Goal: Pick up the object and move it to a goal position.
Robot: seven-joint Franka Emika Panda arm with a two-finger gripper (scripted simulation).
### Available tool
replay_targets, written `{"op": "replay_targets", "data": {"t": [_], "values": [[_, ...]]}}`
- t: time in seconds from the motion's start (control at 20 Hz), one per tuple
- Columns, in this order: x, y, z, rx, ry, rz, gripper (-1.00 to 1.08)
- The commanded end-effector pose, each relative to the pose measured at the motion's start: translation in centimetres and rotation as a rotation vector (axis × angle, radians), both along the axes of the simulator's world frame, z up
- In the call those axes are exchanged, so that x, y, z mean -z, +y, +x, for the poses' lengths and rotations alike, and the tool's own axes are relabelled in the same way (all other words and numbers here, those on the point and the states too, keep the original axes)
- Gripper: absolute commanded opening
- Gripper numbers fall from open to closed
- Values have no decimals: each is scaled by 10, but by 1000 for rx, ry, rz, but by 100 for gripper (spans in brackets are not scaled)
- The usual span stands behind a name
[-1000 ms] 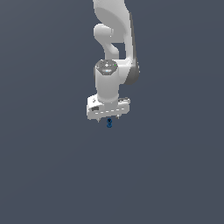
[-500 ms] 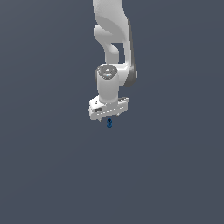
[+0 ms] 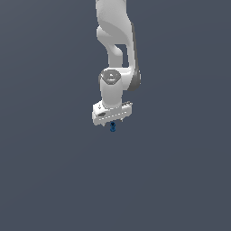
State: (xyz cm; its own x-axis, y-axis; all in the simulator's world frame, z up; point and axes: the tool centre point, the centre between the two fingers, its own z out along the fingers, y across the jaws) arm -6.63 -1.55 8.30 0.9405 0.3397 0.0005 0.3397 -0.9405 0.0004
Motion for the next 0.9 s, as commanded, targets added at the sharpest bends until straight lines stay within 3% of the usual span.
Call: {"op": "replay_targets", "data": {"t": [0.0, 0.5, 0.55, 0.85], "values": [[11, 0, -1, -1, 1, 0, 100], [40, 0, -1, -4, 1, 0, 100], [40, 0, -1, -4, 1, 0, -100], [40, 0, -1, -4, 1, 0, -100]]}}
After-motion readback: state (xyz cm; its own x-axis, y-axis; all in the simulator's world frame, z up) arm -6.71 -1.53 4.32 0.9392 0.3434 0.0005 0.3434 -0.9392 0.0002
